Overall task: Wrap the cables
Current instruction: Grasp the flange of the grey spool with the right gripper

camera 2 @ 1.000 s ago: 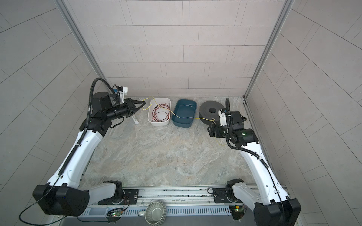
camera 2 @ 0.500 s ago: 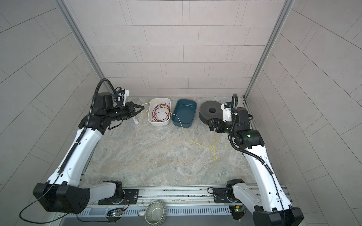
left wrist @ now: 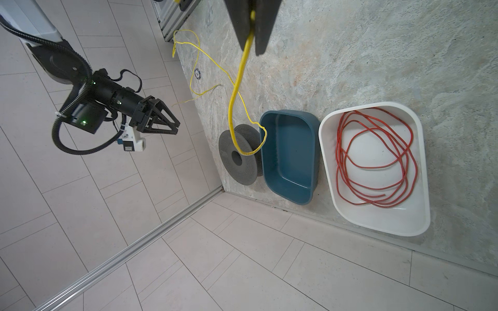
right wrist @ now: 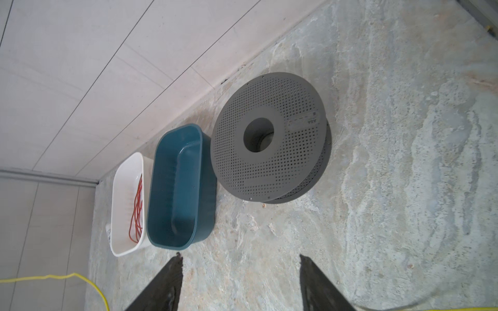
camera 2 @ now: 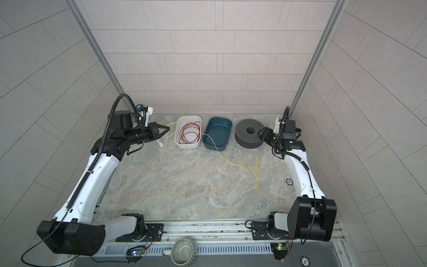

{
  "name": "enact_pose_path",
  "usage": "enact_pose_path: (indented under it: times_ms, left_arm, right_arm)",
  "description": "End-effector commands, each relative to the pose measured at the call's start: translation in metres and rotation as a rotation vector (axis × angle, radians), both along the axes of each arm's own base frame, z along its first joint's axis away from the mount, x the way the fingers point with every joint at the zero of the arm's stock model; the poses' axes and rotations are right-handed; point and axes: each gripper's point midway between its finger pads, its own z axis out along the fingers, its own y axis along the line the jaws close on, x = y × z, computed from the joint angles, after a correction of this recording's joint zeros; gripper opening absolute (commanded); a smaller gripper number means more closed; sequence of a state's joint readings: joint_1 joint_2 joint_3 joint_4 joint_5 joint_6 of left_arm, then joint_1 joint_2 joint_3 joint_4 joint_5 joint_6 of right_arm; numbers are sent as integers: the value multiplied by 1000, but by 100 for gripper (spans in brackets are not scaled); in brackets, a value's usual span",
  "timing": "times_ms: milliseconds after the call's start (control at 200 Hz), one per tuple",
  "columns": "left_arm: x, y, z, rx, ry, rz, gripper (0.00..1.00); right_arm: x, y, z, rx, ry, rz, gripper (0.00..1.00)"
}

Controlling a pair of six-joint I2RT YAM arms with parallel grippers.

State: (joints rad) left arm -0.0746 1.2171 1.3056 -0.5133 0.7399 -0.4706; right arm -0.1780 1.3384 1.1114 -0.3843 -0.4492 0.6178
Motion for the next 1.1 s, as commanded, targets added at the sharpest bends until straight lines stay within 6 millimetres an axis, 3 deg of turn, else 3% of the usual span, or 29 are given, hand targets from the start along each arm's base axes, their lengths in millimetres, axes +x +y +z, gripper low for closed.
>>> enact_pose_path:
  times_ms: [0,195,555,866,1096]
  left_arm:
    - [-8,-2,13,-3,-59,-22,0]
    - [-12,-3,14,-15,-57,-19,0]
    - [-16,-5,12,-37,-53,-31,0]
    - [-14,-6,12,-57,-52,-30,0]
    - [-11,-7,10,-65,-47,-27,0]
  right_arm:
    - [20,-11,-9,81,-24,-57,66]
    - [37,-22,-50,145,45,-109,63]
    - [72,-21,-108,273,82,-121,60]
    - [101,-25,-130,326,36,-150,57]
    - [126,-24,-135,403,-52,-155,52]
